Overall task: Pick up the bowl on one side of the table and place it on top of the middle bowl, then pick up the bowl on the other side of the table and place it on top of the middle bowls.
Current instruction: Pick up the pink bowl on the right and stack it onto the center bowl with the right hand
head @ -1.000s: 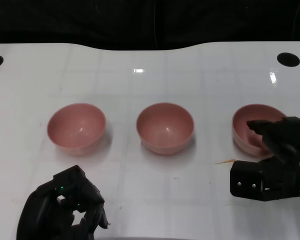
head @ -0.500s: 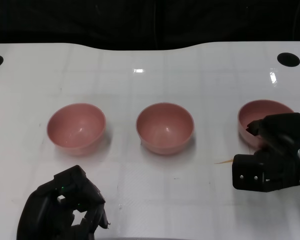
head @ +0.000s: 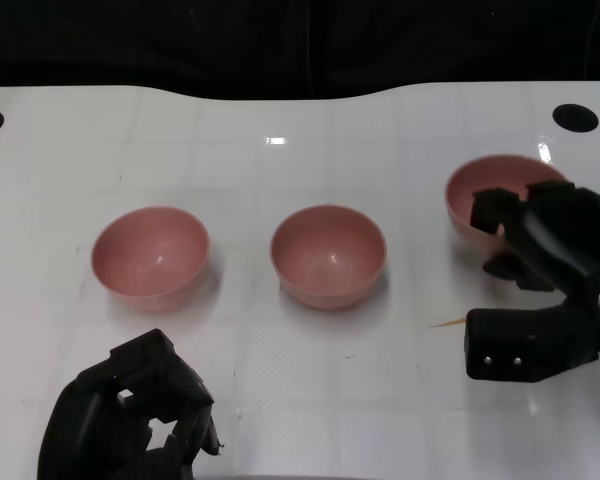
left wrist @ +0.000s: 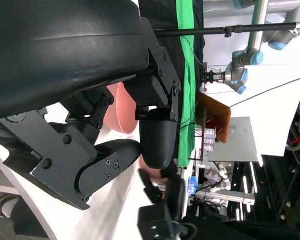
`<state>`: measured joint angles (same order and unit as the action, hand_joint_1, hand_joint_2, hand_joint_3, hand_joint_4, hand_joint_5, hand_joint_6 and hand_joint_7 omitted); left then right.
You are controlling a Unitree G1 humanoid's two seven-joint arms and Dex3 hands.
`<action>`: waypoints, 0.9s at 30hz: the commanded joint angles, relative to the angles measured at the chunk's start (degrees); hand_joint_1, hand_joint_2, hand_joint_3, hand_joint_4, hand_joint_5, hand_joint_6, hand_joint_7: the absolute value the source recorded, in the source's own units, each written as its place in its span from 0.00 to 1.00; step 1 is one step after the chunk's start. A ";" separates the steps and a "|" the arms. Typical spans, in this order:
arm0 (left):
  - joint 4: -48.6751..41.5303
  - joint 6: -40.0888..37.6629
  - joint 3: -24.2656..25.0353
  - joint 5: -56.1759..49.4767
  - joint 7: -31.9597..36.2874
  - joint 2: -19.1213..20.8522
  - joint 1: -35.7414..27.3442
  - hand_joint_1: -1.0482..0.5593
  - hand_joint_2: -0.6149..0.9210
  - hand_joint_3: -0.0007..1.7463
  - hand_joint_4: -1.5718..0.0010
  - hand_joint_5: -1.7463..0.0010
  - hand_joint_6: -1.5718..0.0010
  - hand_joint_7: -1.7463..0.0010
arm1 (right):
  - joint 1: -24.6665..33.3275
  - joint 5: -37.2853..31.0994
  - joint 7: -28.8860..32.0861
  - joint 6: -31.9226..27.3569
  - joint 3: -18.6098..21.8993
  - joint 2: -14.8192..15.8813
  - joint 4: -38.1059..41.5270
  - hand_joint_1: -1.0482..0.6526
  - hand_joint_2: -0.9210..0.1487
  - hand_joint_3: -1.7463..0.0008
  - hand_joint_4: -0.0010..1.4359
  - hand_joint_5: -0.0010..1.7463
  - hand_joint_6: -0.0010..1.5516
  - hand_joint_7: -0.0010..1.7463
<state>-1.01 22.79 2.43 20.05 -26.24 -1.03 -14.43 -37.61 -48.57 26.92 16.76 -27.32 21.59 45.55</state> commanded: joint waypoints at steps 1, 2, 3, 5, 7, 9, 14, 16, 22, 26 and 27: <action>-0.33 0.67 0.21 -0.13 -0.01 0.53 0.43 0.55 0.72 0.68 0.42 0.09 0.43 0.23 | 1.17 1.08 0.01 1.09 1.25 1.71 -6.02 0.48 0.36 0.42 0.62 1.00 0.43 1.00; -0.24 0.52 0.20 -0.09 0.06 0.51 0.40 0.55 0.72 0.67 0.42 0.09 0.43 0.23 | 1.55 1.16 -0.41 1.21 1.41 1.84 -7.84 0.48 0.36 0.40 0.61 1.00 0.43 1.00; -0.12 0.37 0.20 -0.11 0.21 0.47 0.36 0.55 0.72 0.67 0.42 0.09 0.43 0.23 | 1.87 1.24 -0.79 1.34 1.50 1.97 -9.48 0.48 0.37 0.39 0.61 1.00 0.44 1.00; -0.04 0.25 0.17 -0.10 0.28 0.44 0.33 0.55 0.73 0.67 0.42 0.09 0.43 0.23 | 2.51 1.97 -2.30 1.94 1.84 1.98 -13.30 0.48 0.37 0.38 0.61 1.00 0.44 1.00; -0.22 0.58 0.15 -0.22 0.25 0.35 0.38 0.55 0.73 0.67 0.42 0.09 0.42 0.24 | 2.87 2.89 -4.54 2.69 2.15 1.81 -16.82 0.49 0.37 0.37 0.61 1.00 0.45 1.00; -0.34 0.76 0.14 -0.29 0.24 0.32 0.45 0.55 0.72 0.67 0.42 0.09 0.42 0.23 | 2.71 3.64 -6.47 3.48 2.28 1.20 -19.23 0.48 0.38 0.36 0.62 1.00 0.45 1.00; -0.47 0.91 0.04 -0.05 -0.03 0.28 0.54 0.55 0.73 0.67 0.42 0.09 0.42 0.23 | 1.58 4.05 -9.64 3.23 1.91 -1.47 -21.45 0.47 0.38 0.39 0.62 1.00 0.46 1.00; -0.26 0.70 -0.06 -0.22 0.22 0.25 0.40 0.55 0.73 0.67 0.41 0.09 0.42 0.23 | 0.76 3.87 -8.84 4.69 1.51 -2.74 -20.24 0.48 0.40 0.39 0.63 1.00 0.47 1.00; -0.29 0.70 -0.42 0.42 -0.24 0.15 0.40 0.55 0.74 0.65 0.41 0.09 0.42 0.24 | -2.16 3.43 -8.63 7.19 0.25 -6.91 -15.26 0.49 0.44 0.35 0.65 1.00 0.48 1.00; -0.15 1.39 -0.71 -0.02 -0.15 0.04 0.26 0.55 0.74 0.64 0.41 0.09 0.42 0.24 | -4.45 2.57 -7.34 8.77 -1.42 -9.26 -9.94 0.49 0.44 0.33 0.65 1.00 0.48 1.00; -0.14 1.53 -0.79 -0.10 -0.16 0.01 0.23 0.55 0.74 0.64 0.41 0.09 0.42 0.24 | -4.83 2.42 -6.97 9.08 -1.80 -9.74 -8.55 0.49 0.45 0.33 0.65 1.00 0.48 1.00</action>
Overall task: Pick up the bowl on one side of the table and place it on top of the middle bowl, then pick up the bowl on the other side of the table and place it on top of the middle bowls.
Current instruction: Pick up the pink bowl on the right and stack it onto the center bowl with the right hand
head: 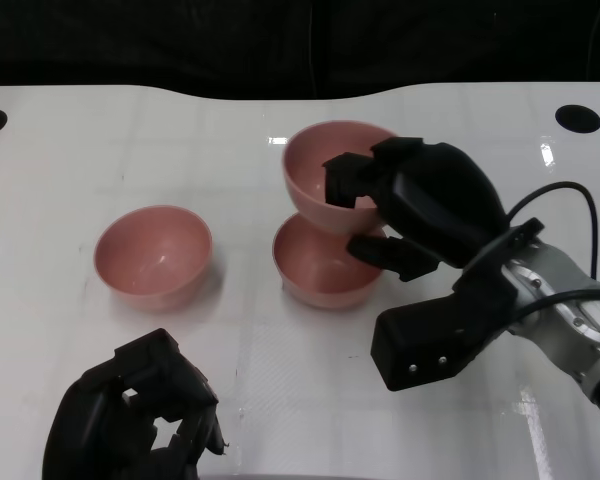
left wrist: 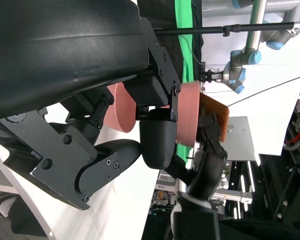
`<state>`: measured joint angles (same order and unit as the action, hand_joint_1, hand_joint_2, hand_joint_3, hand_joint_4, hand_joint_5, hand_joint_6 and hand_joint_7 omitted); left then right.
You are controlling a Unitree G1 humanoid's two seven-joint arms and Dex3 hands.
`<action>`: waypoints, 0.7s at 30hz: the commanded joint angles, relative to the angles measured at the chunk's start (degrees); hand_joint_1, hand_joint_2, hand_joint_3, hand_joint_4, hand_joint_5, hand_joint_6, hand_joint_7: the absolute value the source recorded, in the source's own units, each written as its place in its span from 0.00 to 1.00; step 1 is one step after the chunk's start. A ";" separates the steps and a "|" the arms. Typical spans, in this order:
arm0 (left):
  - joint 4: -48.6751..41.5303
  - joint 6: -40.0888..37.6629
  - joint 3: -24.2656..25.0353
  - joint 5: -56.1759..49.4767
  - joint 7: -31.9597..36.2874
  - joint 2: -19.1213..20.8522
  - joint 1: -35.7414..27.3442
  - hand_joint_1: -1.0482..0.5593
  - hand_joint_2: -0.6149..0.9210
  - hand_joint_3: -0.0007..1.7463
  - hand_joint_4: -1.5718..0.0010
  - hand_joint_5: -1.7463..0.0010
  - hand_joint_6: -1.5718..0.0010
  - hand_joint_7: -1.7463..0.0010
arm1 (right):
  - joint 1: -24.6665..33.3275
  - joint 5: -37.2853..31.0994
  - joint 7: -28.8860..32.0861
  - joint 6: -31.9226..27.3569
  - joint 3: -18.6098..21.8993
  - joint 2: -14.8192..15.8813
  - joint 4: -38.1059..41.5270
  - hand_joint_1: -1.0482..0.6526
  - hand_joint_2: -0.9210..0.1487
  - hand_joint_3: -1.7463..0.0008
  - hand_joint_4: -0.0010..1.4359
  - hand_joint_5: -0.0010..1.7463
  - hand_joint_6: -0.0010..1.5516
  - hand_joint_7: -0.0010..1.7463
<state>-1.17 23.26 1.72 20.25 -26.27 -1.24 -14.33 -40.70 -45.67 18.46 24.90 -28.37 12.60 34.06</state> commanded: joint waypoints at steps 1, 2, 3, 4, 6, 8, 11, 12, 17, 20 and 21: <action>0.13 1.08 -0.16 -0.33 -0.06 0.17 0.08 0.55 0.74 0.64 0.41 0.09 0.42 0.24 | -2.13 -0.68 1.99 1.11 -1.20 -1.33 4.50 0.49 0.46 0.33 0.65 1.00 0.47 1.00; 0.24 1.07 -0.23 -0.38 0.05 0.11 0.02 0.55 0.74 0.64 0.41 0.09 0.42 0.24 | -2.50 -0.87 2.48 1.18 -1.66 -1.81 5.92 0.49 0.46 0.33 0.65 1.00 0.47 1.00; 0.43 1.01 -0.30 -0.54 0.31 0.07 -0.10 0.55 0.74 0.64 0.41 0.09 0.42 0.24 | -2.87 -0.97 2.76 1.27 -2.10 -2.28 7.33 0.49 0.46 0.34 0.65 1.00 0.47 1.00; 0.59 1.11 -0.34 -0.90 0.59 0.06 -0.22 0.54 0.74 0.64 0.41 0.09 0.42 0.24 | -3.22 -1.07 2.99 1.43 -2.53 -2.80 8.82 0.49 0.46 0.34 0.64 1.00 0.47 1.00; 0.90 1.17 -0.46 -1.29 0.86 0.03 -0.46 0.54 0.73 0.64 0.41 0.09 0.42 0.24 | -3.83 -1.70 3.53 1.49 -3.36 -3.54 11.29 0.49 0.45 0.35 0.64 1.00 0.47 1.00; 1.23 1.01 -0.56 -1.23 0.85 0.01 -0.65 0.54 0.73 0.64 0.41 0.09 0.43 0.23 | -4.27 -2.14 3.89 1.63 -4.22 -4.13 13.50 0.49 0.44 0.36 0.63 1.00 0.46 1.00; 1.59 1.28 -0.74 -1.88 1.35 -0.20 -0.87 0.55 0.73 0.65 0.41 0.08 0.42 0.23 | -4.72 -2.98 4.88 1.82 -5.47 -4.83 16.47 0.48 0.43 0.38 0.62 1.00 0.46 1.00; 1.66 1.33 -0.80 -1.99 1.40 -0.25 -0.91 0.55 0.73 0.65 0.41 0.08 0.43 0.22 | -4.85 -3.13 5.03 1.73 -5.79 -5.00 17.19 0.48 0.43 0.39 0.63 1.00 0.46 1.00; 1.96 1.42 -0.94 -2.57 1.93 -0.32 -0.96 0.56 0.72 0.69 0.41 0.09 0.42 0.22 | -5.67 -3.23 5.44 1.91 -6.75 -6.04 20.61 0.48 0.43 0.41 0.63 1.00 0.45 1.00; 1.88 1.42 -1.09 -2.40 1.94 -0.34 -0.89 0.56 0.71 0.70 0.41 0.09 0.43 0.22 | -6.11 -1.73 3.68 3.25 -6.42 -6.76 22.88 0.48 0.39 0.46 0.57 0.99 0.51 0.74; 1.84 1.38 -1.12 -2.25 1.85 -0.29 -0.90 0.55 0.71 0.70 0.41 0.09 0.43 0.22 | -6.39 -1.47 2.09 3.24 -6.55 -6.78 23.33 0.48 0.37 0.47 0.56 0.96 0.54 0.63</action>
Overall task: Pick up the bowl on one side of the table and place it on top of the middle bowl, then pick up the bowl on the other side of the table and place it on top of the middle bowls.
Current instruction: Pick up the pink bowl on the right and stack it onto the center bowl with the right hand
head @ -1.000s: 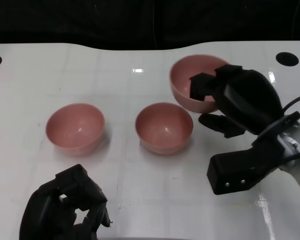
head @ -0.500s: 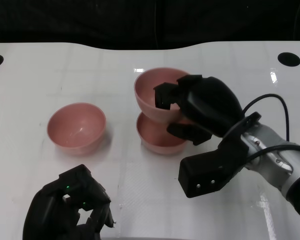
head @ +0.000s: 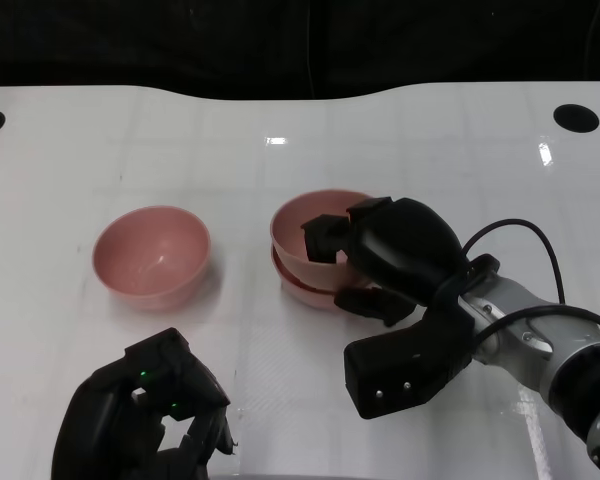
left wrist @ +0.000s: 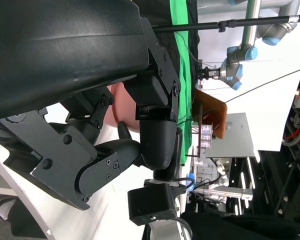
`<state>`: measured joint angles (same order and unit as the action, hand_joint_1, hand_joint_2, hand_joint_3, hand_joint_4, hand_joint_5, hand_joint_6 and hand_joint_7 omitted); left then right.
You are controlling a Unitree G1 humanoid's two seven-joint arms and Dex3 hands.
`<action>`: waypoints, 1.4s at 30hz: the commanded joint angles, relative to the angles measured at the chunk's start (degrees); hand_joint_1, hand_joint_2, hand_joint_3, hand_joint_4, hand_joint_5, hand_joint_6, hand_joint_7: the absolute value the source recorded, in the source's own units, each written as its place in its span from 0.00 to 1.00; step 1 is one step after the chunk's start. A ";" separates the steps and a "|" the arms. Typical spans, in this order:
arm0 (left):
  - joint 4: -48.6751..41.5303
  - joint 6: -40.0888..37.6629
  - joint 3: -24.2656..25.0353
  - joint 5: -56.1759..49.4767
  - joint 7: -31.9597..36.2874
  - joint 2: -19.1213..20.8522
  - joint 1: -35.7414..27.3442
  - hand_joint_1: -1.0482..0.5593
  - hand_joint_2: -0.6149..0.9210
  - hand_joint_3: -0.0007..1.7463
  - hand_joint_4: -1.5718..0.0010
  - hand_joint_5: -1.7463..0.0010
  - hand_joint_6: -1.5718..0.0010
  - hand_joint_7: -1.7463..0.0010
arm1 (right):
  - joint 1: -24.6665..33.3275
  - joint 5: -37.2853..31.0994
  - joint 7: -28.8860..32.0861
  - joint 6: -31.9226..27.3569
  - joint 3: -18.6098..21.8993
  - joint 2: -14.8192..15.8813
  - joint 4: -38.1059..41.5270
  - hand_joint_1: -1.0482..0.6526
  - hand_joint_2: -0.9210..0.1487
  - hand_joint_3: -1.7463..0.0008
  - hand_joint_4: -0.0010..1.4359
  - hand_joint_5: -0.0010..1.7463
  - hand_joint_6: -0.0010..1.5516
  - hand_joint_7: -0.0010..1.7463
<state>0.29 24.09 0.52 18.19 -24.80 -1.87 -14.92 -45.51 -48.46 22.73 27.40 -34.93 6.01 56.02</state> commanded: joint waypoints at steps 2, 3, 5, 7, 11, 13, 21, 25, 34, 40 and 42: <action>0.23 0.73 0.06 -0.19 0.34 0.40 -0.34 0.55 0.71 0.69 0.41 0.09 0.43 0.22 | -2.19 1.06 -4.47 0.51 -0.71 -0.03 2.05 0.40 0.14 0.72 0.44 0.46 0.44 0.23; 0.26 0.81 0.08 -0.54 0.65 0.38 -0.41 0.55 0.71 0.69 0.41 0.09 0.43 0.22 | -2.35 0.90 -5.36 0.27 -0.97 0.17 1.92 0.36 0.07 0.79 0.39 0.33 0.41 0.13; 0.23 0.94 0.08 -0.96 1.02 0.28 -0.41 0.54 0.70 0.69 0.41 0.09 0.42 0.22 | -2.34 0.73 -5.67 0.06 -1.23 0.64 1.23 0.28 0.01 0.83 0.29 0.20 0.33 0.03; 0.23 0.94 0.04 -1.18 1.18 0.24 -0.32 0.54 0.71 0.69 0.40 0.09 0.42 0.22 | -2.12 0.80 -5.54 0.18 -1.21 1.24 0.16 0.23 0.00 0.83 0.23 0.15 0.28 0.01; 0.03 1.03 0.00 -0.78 1.02 0.22 -0.14 0.55 0.71 0.69 0.40 0.09 0.42 0.22 | -1.45 0.39 -5.39 -0.37 -1.21 2.42 -2.86 0.18 0.00 0.77 0.17 0.14 0.23 0.00; -0.21 1.17 0.07 -0.45 0.76 0.21 -0.01 0.55 0.71 0.69 0.40 0.09 0.42 0.22 | -0.76 0.61 -5.84 -0.87 -0.89 3.00 -5.05 0.17 0.00 0.75 0.14 0.13 0.21 0.00; -0.69 1.52 0.24 -0.42 0.73 0.44 0.38 0.55 0.70 0.70 0.40 0.09 0.42 0.22 | 5.14 1.41 -7.84 -4.44 1.64 6.79 -19.67 0.17 0.00 0.75 0.13 0.15 0.21 0.01; -0.57 1.04 0.29 -0.55 1.12 0.53 0.37 0.55 0.70 0.70 0.40 0.09 0.42 0.22 | 8.69 1.82 -10.51 -5.54 3.19 9.07 -26.81 0.18 0.00 0.74 0.10 0.15 0.19 0.00; -0.59 1.15 0.40 -0.75 1.45 0.40 0.78 0.54 0.71 0.68 0.41 0.10 0.42 0.24 | 17.85 6.31 -11.84 -1.68 8.50 13.55 -38.36 0.20 0.00 0.78 0.05 0.29 0.19 0.01; -0.46 2.88 0.82 -0.53 0.69 0.82 1.57 0.56 0.75 0.64 0.47 0.12 0.48 0.26 | 26.07 8.44 -7.65 4.62 12.54 15.50 -43.07 0.27 0.00 0.85 0.12 0.45 0.29 0.05; 0.24 2.71 0.93 -0.72 1.15 0.96 1.79 0.55 0.78 0.58 0.48 0.17 0.48 0.36 | 28.23 9.70 -6.42 6.79 13.92 15.42 -43.40 0.29 0.00 0.87 0.16 0.47 0.32 0.06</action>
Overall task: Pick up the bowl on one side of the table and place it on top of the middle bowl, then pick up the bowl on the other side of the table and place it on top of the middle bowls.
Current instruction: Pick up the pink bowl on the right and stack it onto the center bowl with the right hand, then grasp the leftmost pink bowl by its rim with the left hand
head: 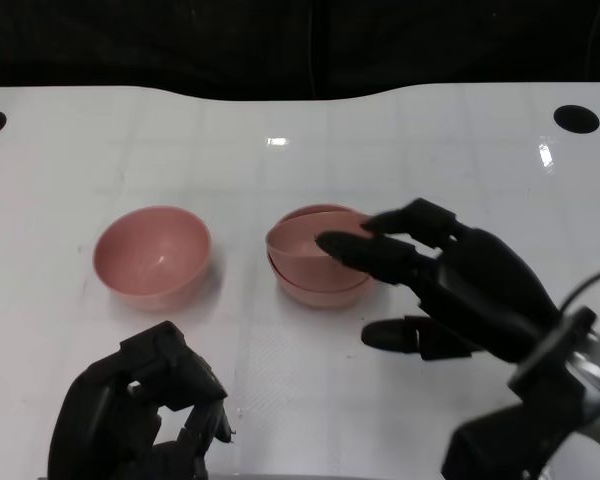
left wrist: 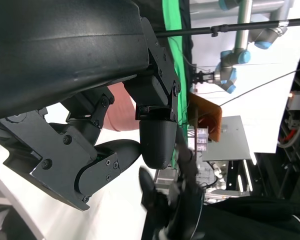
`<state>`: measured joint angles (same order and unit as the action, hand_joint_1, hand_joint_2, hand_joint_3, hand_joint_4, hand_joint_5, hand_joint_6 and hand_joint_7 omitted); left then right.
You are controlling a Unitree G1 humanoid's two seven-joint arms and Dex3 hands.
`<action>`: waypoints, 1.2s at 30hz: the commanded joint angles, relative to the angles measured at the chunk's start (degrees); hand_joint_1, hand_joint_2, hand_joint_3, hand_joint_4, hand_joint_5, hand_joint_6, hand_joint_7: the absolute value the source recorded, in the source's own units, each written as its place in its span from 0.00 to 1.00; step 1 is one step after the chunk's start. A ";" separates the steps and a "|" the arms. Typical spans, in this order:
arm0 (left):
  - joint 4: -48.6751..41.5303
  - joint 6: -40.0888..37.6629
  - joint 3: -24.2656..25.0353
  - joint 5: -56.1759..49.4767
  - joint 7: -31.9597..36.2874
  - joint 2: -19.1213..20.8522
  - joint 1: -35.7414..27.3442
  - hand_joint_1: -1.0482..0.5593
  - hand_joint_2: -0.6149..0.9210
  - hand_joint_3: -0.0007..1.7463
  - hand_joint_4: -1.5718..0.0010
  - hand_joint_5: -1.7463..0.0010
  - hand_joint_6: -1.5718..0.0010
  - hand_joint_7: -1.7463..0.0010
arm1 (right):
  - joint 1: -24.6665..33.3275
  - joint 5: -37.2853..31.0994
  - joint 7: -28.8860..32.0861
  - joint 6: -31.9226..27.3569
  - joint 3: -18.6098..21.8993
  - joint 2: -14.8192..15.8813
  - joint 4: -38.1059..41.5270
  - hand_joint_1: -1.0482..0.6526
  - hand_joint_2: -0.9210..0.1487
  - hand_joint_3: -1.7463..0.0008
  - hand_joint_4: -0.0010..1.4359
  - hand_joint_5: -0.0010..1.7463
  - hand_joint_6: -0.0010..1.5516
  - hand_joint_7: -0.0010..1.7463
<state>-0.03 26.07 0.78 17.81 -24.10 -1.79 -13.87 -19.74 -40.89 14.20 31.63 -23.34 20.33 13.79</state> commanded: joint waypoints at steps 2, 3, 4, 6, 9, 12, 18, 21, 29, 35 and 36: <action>2.07 -0.05 1.01 -1.43 1.61 1.41 0.74 0.53 0.81 0.50 0.50 0.21 0.47 0.44 | 4.42 3.55 3.40 5.17 3.63 0.81 -1.10 0.31 0.00 0.88 0.19 0.49 0.36 0.08; 2.90 -0.51 1.20 -2.05 2.20 1.75 0.67 0.54 0.83 0.45 0.52 0.24 0.47 0.48 | 5.20 3.88 4.12 6.44 4.17 0.67 -0.93 0.32 0.00 0.89 0.22 0.51 0.38 0.09; 3.95 -1.19 1.47 -2.94 3.00 2.21 0.61 0.54 0.85 0.43 0.52 0.25 0.47 0.50 | 5.95 4.27 4.86 7.91 4.69 0.54 -0.65 0.33 0.00 0.89 0.23 0.52 0.39 0.09; 5.68 -1.85 2.09 -5.17 4.58 3.10 0.57 0.54 0.86 0.39 0.56 0.30 0.50 0.53 | 7.50 4.92 5.76 10.07 5.60 0.31 -0.71 0.35 0.00 0.90 0.24 0.57 0.41 0.12; 8.13 -1.31 3.51 -10.20 7.71 4.29 0.70 0.52 0.94 0.24 0.55 0.43 0.51 0.70 | 10.13 6.39 6.47 13.14 7.06 -0.15 -1.50 0.38 0.00 0.91 0.27 0.65 0.44 0.19; 10.63 -1.94 4.35 -14.62 10.06 5.76 0.49 0.48 0.99 0.15 0.57 0.51 0.51 0.83 | 12.33 10.45 4.86 15.55 7.96 -0.49 -1.71 0.41 0.00 0.91 0.30 0.70 0.40 0.33; 14.68 -4.22 6.99 -24.49 11.66 12.29 2.03 0.46 1.00 0.10 0.61 0.65 0.58 0.95 | 18.04 19.69 0.23 16.93 9.26 -1.50 -4.10 0.46 0.01 0.88 0.39 0.73 0.42 0.47; 17.40 -6.67 7.82 -30.49 11.92 15.99 3.45 0.43 1.00 0.08 0.62 0.76 0.61 0.99 | 20.24 22.04 -1.30 17.37 9.95 -2.71 -4.55 0.50 0.23 0.58 0.43 0.77 0.44 0.53; 19.91 -10.59 6.49 -47.31 15.46 21.27 8.01 0.34 1.00 0.08 0.69 0.82 0.68 1.00 | 24.43 33.51 -10.11 15.51 10.26 -4.65 -5.42 0.55 0.27 0.51 0.46 0.86 0.46 0.62; 20.53 -16.52 3.10 -58.89 15.39 22.91 13.40 0.33 1.00 0.02 0.67 0.84 0.70 1.00 | 30.11 39.39 -16.53 7.46 11.01 -4.81 -12.24 0.55 0.40 0.30 0.53 0.93 0.52 0.70; 20.01 -17.58 2.37 -59.82 15.07 22.97 14.44 0.34 0.99 0.02 0.67 0.84 0.70 1.00 | 31.13 40.97 -17.72 5.73 11.02 -4.83 -13.44 0.54 0.39 0.30 0.54 0.95 0.51 0.71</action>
<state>19.93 9.73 3.79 -40.87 -9.03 20.27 -0.85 10.18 -1.79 -2.45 39.01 -13.33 15.39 1.95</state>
